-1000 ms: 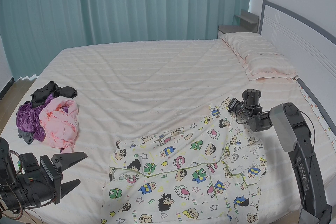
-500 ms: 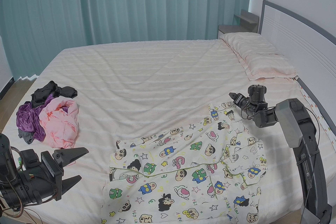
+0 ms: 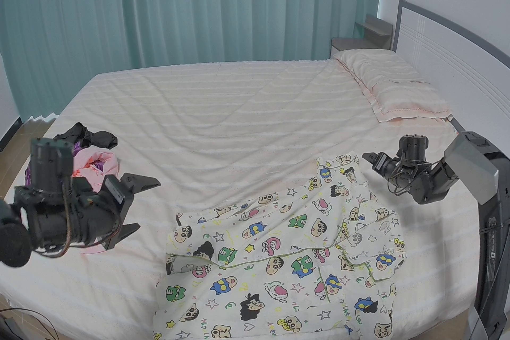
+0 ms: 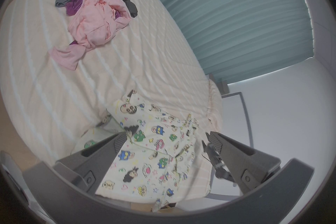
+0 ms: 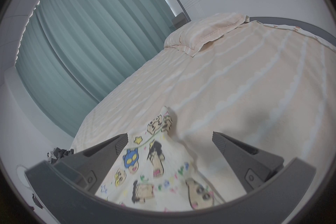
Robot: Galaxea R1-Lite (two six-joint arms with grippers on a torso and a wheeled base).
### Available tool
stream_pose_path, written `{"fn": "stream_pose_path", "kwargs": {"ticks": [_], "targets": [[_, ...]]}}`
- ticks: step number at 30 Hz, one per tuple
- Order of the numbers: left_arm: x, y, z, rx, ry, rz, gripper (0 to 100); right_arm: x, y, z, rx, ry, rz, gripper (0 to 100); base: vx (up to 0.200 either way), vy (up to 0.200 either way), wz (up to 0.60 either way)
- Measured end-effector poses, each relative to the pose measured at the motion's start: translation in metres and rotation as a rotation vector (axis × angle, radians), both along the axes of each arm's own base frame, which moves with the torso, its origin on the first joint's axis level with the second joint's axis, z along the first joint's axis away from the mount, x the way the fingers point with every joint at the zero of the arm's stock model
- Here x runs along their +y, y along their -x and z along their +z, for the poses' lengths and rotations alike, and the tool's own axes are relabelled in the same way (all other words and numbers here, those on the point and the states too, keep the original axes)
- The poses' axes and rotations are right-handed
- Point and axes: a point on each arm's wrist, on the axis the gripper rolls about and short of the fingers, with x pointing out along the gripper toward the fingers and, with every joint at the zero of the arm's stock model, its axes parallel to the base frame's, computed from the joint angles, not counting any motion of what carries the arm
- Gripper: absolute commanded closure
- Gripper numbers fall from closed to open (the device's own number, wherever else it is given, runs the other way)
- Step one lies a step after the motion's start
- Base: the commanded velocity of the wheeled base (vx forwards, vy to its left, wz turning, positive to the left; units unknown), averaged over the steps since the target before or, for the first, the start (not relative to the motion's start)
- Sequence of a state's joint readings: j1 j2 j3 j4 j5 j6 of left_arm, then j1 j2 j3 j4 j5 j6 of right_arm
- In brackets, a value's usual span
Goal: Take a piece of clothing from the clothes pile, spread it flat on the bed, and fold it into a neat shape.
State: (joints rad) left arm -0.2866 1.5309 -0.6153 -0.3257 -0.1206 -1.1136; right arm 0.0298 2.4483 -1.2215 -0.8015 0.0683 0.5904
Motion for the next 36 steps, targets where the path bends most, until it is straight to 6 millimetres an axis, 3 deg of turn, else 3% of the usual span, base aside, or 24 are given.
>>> {"fn": "stream_pose_path", "kwargs": {"ticks": [5, 12, 19, 26, 34, 35, 36], "targets": [[0.002, -0.051, -0.024, 0.058, -0.083, -0.03, 0, -0.006, 0.04, 0.007, 0.008, -0.014, 0.019, 0, 0.0, 0.0, 0.0], [0.007, -0.117, -0.074, 0.105, -0.207, -0.094, 0, -0.01, 0.105, 0.019, -0.012, -0.053, 0.028, 0, 0.0, 0.0, 0.0], [0.005, -0.169, -0.112, 0.108, -0.287, -0.09, 0, -0.005, 0.148, 0.034, -0.078, -0.123, 0.001, 0, 0.0, 0.0, 0.0], [-0.004, -0.188, -0.134, 0.147, -0.319, -0.095, 0, -0.001, 0.181, 0.041, -0.12, -0.14, -0.003, 0, 0.0, 0.0, 0.0], [-0.026, -0.187, -0.145, 0.181, -0.286, -0.097, 0, -0.001, 0.189, 0.042, -0.105, -0.165, -0.011, 0, 0.0, 0.0, 0.0], [-0.028, -0.187, -0.146, 0.181, -0.289, -0.099, 100, 0.0, 0.19, 0.042, -0.103, -0.166, -0.011, 0, 0.0, 0.0, 0.0], [-0.029, -0.187, -0.147, 0.182, -0.289, -0.101, 100, 0.0, 0.19, 0.042, -0.102, -0.166, -0.01, 0, 0.0, 0.0, 0.0]]}}
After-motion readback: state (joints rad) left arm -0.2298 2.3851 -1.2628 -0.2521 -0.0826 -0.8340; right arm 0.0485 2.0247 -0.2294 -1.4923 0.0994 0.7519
